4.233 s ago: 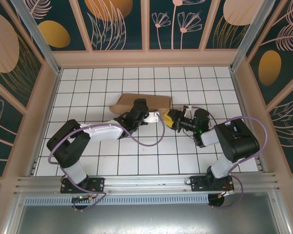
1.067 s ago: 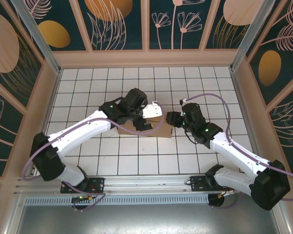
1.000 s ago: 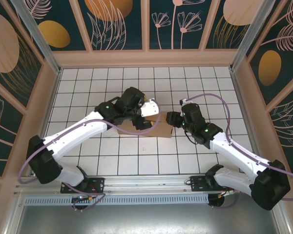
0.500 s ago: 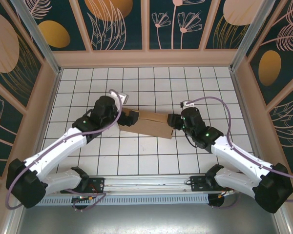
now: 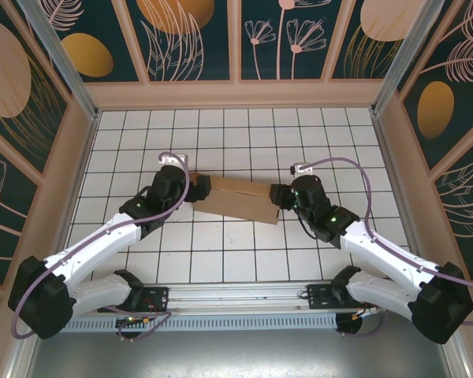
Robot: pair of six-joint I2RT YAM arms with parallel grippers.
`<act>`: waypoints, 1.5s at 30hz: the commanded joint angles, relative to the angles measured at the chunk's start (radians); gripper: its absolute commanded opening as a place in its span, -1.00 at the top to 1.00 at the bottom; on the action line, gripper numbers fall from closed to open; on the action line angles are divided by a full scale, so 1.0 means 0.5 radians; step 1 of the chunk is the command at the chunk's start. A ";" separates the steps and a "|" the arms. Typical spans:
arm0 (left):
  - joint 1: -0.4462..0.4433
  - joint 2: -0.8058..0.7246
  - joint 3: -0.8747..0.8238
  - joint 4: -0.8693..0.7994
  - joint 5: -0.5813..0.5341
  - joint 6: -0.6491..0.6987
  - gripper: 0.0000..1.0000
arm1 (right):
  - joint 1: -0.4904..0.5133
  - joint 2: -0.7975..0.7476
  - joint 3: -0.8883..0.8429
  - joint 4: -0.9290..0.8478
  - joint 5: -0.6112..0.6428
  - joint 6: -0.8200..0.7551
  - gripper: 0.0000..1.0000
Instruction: Fold the paper box
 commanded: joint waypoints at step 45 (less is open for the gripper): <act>0.003 0.239 -0.344 1.011 0.379 -0.519 -0.53 | -0.377 -0.070 -0.268 0.550 -0.410 0.143 -0.32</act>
